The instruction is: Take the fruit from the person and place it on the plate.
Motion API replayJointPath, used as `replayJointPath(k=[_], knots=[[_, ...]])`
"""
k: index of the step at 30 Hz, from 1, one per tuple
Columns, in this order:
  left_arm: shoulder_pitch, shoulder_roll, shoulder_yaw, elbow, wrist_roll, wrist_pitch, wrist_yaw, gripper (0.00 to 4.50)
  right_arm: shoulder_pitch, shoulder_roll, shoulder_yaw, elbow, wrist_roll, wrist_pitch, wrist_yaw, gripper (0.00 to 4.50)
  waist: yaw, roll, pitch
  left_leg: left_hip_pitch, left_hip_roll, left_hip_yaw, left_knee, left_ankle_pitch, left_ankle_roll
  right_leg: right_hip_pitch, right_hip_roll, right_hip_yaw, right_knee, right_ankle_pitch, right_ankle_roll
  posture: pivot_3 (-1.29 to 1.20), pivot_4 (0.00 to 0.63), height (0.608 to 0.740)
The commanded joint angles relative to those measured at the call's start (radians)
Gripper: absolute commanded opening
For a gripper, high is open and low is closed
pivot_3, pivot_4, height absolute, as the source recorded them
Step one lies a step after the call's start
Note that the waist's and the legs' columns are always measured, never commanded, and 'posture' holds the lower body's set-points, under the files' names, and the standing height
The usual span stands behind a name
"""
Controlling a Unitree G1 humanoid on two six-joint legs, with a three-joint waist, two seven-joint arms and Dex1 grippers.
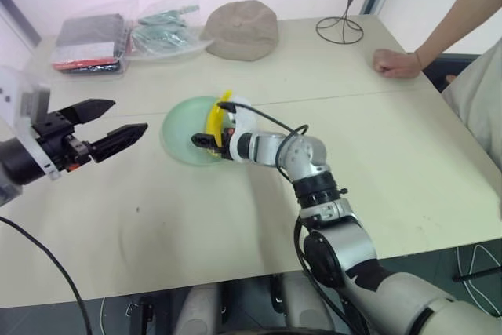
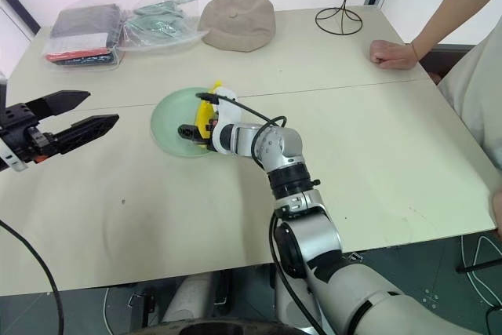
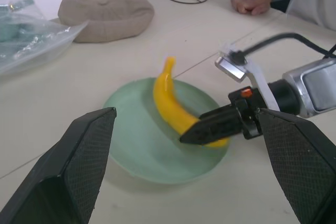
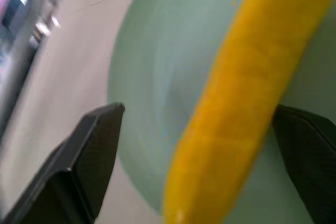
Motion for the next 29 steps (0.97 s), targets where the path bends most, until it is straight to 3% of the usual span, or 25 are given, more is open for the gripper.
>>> replayJointPath(k=[1, 5, 13, 16, 18, 22, 29], knots=[[-0.015, -0.005, -0.006, -0.027, 0.006, -0.03, 0.003, 4.5, 0.008, -0.109, 0.092, -0.169, -0.063, -0.021, 0.105, 4.45, 0.005, 0.0, 0.0, 0.0, 0.0, 0.0, 0.0, 0.0, 0.0, 0.0, 0.0, 0.0, 0.0, 0.0, 0.0, 0.0, 0.15, 0.74], [-0.028, -0.019, -0.038, -0.023, 0.015, -0.046, 0.004, 4.5, 0.009, -0.253, 0.153, -0.305, -0.117, -0.037, 0.19, 4.45, 0.012, 0.0, 0.0, 0.0, 0.0, 0.0, 0.001, 0.0, 0.0, 0.0, 0.0, -0.001, 0.0, 0.0, 0.0, 0.0, 0.15, 0.74], [-0.052, -0.036, -0.09, -0.006, 0.039, -0.074, -0.008, 4.5, 0.011, -0.459, 0.149, -0.521, -0.129, 0.001, 0.317, 4.45, 0.022, 0.0, 0.0, 0.0, 0.001, 0.0, 0.001, 0.0, 0.0, 0.0, 0.001, 0.0, 0.001, 0.0, 0.0, 0.0, 0.15, 0.74], [-0.041, -0.02, -0.099, 0.003, 0.065, -0.084, -0.046, 4.5, 0.068, -0.663, 0.149, -0.682, -0.111, -0.048, 0.495, 4.45, 0.034, 0.0, 0.0, -0.001, 0.0, 0.0, 0.001, 0.0, 0.0, 0.0, 0.0, -0.001, 0.0, 0.0, 0.0, 0.0, 0.15, 0.74], [-0.031, -0.003, -0.092, 0.019, 0.089, -0.093, -0.076, 4.5, 0.112, -0.782, 0.106, -0.752, -0.083, -0.084, 0.605, 4.45, 0.041, 0.0, 0.0, -0.001, 0.0, 0.0, 0.002, 0.0, 0.001, 0.003, 0.0, -0.002, -0.004, 0.0, 0.001, 0.0, 0.15, 0.74], [-0.019, 0.017, -0.092, 0.036, 0.124, -0.11, -0.122, 4.5, 0.162, -0.915, -0.011, -0.786, -0.02, -0.111, 0.718, 4.45, 0.046, 0.0, 0.0, 0.0, 0.0, 0.001, 0.002, -0.001, 0.002, 0.005, 0.001, -0.002, -0.009, -0.001, 0.0, 0.0, 0.15, 0.74], [-0.026, 0.013, -0.107, 0.047, 0.146, -0.121, -0.16, 4.5, 0.229, -0.983, -0.154, -0.839, 0.105, -0.089, 0.791, 4.45, 0.051, 0.0, 0.0, 0.0, 0.001, 0.001, 0.002, -0.001, 0.002, 0.005, 0.001, -0.001, -0.009, -0.001, 0.0, 0.0, 0.15, 0.74]])
